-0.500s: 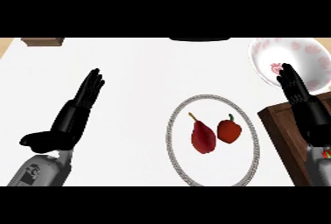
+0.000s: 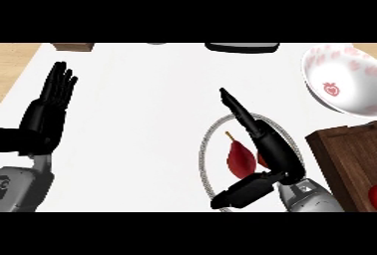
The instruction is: Pick the pear from the placemat and place it in the bowl
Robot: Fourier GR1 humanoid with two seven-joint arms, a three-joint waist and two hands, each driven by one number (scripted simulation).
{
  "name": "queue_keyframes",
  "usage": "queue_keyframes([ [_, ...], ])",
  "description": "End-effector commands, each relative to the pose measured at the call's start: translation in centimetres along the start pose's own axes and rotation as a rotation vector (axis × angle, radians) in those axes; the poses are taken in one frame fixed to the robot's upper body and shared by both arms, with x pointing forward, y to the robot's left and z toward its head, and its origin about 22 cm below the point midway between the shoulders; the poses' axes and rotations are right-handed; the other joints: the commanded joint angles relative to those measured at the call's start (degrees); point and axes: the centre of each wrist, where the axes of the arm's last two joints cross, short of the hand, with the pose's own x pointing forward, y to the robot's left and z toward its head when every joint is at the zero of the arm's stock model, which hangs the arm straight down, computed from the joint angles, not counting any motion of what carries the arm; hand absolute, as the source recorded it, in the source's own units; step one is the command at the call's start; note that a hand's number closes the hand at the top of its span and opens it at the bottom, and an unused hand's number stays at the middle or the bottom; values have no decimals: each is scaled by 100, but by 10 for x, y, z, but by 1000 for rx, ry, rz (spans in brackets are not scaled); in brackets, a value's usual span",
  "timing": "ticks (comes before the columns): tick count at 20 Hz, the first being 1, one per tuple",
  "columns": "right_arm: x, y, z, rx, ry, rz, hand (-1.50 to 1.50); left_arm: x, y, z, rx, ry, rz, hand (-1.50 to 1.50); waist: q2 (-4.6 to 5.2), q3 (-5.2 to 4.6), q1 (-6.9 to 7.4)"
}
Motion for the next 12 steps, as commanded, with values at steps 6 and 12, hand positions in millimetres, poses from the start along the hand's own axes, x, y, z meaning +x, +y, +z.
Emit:
queue_keyframes([
  [6,43,75,43,71,-163,175,-150,4,60,2,106,46,0,0,4,25,-297],
  [12,88,20,32,79,-25,512,-150,-2,50,1,130,40,-14,0,2,13,-335],
])
